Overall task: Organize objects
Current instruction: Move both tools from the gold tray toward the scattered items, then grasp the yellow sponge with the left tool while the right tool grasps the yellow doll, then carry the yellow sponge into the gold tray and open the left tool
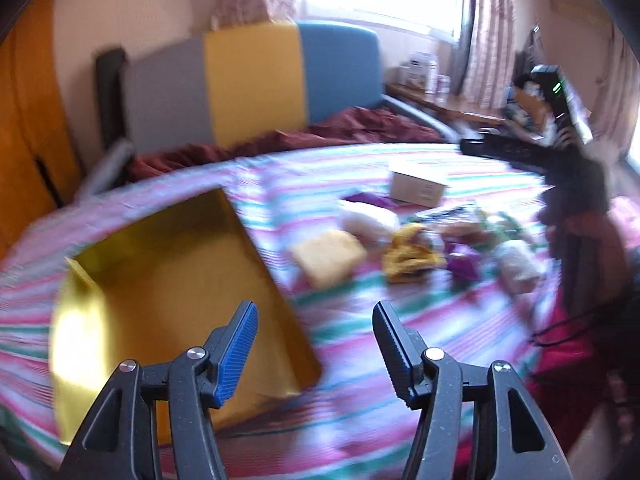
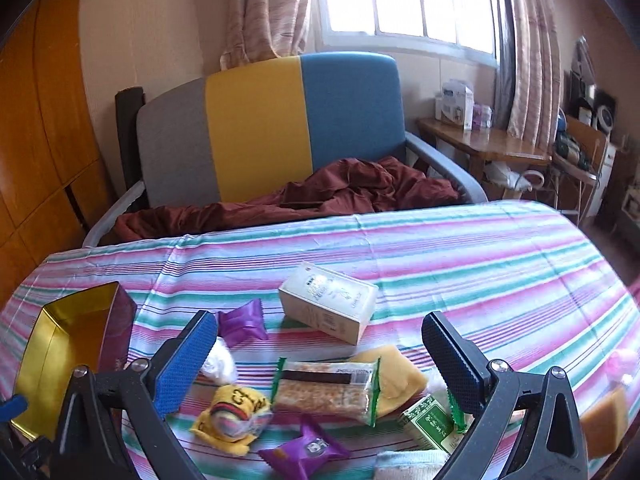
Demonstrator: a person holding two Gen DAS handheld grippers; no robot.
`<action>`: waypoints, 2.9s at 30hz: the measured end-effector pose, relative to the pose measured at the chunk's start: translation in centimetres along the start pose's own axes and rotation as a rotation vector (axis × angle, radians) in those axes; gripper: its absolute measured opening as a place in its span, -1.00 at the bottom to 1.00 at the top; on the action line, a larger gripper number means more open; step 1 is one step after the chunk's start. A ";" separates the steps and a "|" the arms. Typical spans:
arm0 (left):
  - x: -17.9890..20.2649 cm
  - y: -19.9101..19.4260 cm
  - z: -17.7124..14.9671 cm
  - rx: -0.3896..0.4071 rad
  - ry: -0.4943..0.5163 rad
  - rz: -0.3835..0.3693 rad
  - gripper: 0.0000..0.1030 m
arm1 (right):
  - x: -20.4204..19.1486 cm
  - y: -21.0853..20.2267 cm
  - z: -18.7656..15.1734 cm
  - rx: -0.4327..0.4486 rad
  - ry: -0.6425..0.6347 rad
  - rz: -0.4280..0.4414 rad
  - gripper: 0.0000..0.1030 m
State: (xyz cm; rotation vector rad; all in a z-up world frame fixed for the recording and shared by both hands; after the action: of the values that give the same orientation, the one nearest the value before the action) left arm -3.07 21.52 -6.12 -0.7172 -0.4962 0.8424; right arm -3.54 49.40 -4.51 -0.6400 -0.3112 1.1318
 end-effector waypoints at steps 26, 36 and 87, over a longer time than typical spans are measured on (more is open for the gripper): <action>3.0 13.7 3.6 -0.380 0.395 -0.032 0.39 | 5.0 2.0 -1.2 -0.086 0.334 0.122 1.00; 1.3 17.1 3.5 -0.389 0.378 0.041 0.35 | 4.1 2.4 -0.8 -0.098 0.342 0.219 1.00; -28.3 7.1 2.2 -0.101 -0.405 0.272 -0.10 | -9.1 8.0 -9.9 -0.432 -0.390 0.211 -0.13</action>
State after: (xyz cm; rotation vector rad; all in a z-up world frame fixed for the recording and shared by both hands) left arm -24.37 2.74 -13.19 -0.7184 -0.8197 1.2351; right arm -7.83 40.25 -16.39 -0.8424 -0.8534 1.4071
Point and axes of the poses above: each gripper's, at about its wrist camera, not at the fingertips, and y roughly the way its jaws point, x to its right, z to its top, the point moved 7 cm from there along y, roughly the way its jaws point, and after that the axes turned 4 degrees about -y, right-handed, at the moved point
